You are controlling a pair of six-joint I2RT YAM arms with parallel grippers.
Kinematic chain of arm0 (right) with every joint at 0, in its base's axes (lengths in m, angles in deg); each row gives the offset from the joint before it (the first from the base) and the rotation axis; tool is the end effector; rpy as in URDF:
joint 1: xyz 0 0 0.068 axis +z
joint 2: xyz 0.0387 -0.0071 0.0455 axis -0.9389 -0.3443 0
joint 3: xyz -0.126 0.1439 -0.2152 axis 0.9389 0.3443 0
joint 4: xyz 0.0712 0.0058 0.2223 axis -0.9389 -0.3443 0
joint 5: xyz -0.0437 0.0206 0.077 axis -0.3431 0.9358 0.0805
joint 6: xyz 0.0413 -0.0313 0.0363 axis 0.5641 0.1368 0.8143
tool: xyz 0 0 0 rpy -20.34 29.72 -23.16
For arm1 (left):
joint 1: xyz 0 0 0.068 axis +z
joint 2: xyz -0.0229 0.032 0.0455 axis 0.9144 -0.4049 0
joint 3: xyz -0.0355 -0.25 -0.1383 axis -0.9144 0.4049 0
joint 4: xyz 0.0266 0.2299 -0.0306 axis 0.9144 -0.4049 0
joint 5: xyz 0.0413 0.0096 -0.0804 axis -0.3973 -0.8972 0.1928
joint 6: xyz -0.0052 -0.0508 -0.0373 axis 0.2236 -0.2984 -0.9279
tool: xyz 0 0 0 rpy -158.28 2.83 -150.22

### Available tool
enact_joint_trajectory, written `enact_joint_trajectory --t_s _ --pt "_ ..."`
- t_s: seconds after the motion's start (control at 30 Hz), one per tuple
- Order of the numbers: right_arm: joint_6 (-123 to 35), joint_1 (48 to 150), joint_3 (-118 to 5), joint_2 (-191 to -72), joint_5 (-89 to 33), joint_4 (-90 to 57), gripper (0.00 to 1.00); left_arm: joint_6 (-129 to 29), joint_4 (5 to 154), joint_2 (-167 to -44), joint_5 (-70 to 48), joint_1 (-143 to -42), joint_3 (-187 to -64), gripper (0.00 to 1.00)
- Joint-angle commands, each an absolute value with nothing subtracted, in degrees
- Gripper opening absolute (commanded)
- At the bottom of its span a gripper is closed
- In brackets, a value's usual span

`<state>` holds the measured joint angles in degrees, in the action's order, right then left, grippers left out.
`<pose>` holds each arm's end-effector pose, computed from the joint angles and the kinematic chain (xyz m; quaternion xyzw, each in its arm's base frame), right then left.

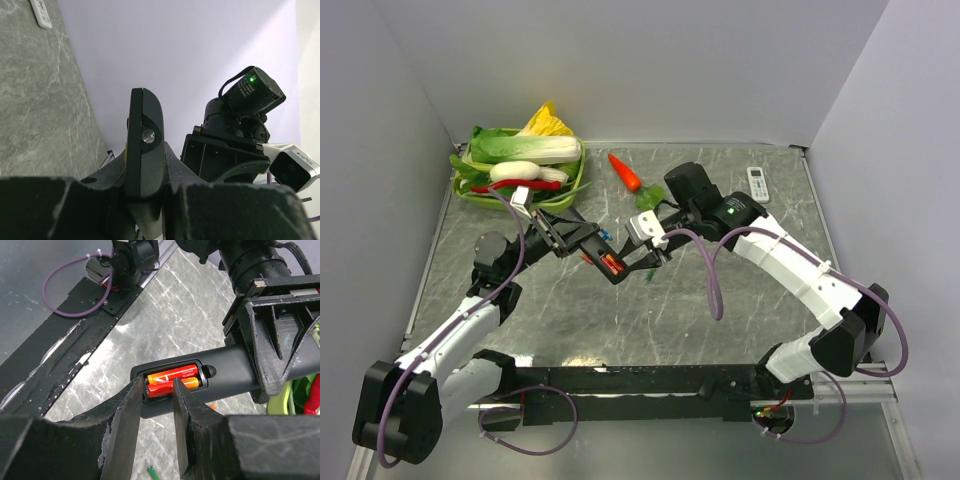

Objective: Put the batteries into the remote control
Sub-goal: Load the battery into the remote control.

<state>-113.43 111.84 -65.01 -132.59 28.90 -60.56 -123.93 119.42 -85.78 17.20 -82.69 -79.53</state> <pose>0.1677 0.2097 0.3930 -0.7448 0.3058 0.4172 0.4217 0.1751 -0.0820 0.3149 -0.1375 0.6299 -0.6966 0.3148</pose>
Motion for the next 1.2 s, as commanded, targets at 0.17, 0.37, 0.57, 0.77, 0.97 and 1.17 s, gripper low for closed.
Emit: enact_joint_trajectory --t_s 0.17,0.37,0.57,0.77,0.97,1.17 --pt "-115.8 112.8 -67.7 -134.2 29.9 -61.3 0.36 -123.6 122.8 -85.8 18.1 -82.5 -82.9 0.02" --pt "-115.2 112.9 -66.7 -134.6 28.0 -60.0 0.34 -123.9 123.9 -86.1 18.3 -82.6 -82.9 0.02" --pt "-114.0 113.3 -64.6 -135.4 24.3 -57.5 0.26 -124.3 126.9 -86.8 18.5 -82.5 -82.6 0.02" --pt "-111.5 113.3 -61.6 -135.4 21.1 -52.5 0.17 -124.7 129.2 -87.4 19.3 -82.5 -82.9 0.02" --pt "-110.1 113.3 -60.0 -136.7 19.1 -48.4 0.09 -124.4 131.3 -87.8 20.3 -82.5 -83.4 0.02" --pt "-107.0 112.1 -58.6 -138.8 19.8 -44.6 0.03 -125.7 136.8 -88.6 21.2 -82.5 -82.6 0.02"
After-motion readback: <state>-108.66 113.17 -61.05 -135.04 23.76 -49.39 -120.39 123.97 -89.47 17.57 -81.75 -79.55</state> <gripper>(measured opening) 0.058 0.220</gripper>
